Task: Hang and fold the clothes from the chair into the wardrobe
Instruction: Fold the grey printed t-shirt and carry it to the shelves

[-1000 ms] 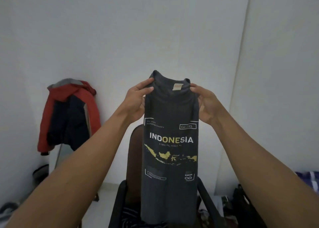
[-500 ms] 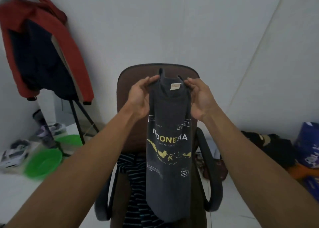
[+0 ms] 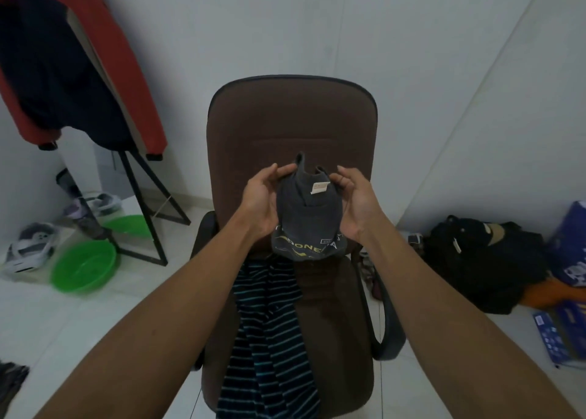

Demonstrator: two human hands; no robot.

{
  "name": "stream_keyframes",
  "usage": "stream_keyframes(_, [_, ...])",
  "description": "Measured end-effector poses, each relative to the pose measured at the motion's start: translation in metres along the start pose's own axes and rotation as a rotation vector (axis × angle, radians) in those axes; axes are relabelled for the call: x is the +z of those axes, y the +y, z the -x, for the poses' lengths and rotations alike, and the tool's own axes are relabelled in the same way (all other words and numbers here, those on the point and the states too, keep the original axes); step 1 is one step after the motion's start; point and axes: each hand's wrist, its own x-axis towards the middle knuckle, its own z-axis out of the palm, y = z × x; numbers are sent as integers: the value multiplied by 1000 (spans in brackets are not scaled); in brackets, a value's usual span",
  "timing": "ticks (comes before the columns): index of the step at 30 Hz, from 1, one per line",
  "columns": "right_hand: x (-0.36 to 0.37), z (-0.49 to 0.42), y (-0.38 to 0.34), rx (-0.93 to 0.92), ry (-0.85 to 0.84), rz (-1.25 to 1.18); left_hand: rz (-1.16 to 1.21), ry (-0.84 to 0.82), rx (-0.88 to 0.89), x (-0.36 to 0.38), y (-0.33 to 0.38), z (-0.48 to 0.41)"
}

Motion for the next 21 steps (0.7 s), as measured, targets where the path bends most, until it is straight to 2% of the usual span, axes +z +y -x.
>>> stream_keyframes(7, [-30,62,84,137,133,-85,41,151,-180,-53,-74,68])
stream_keyframes(13, [-81,123,190,369,360,-150,75,297,-432,-105,-154,145])
stream_keyframes(15, [-96,140,219,423,388,-170,65,368,-521,-120,-180,160])
stream_keyframes(18, [-111,152,246,528,426,-113,20,410,-642,-140,-209,169])
stream_keyframes(21, [-131,141,262,570,531,-9,-49,421,-707,-149,-222,157])
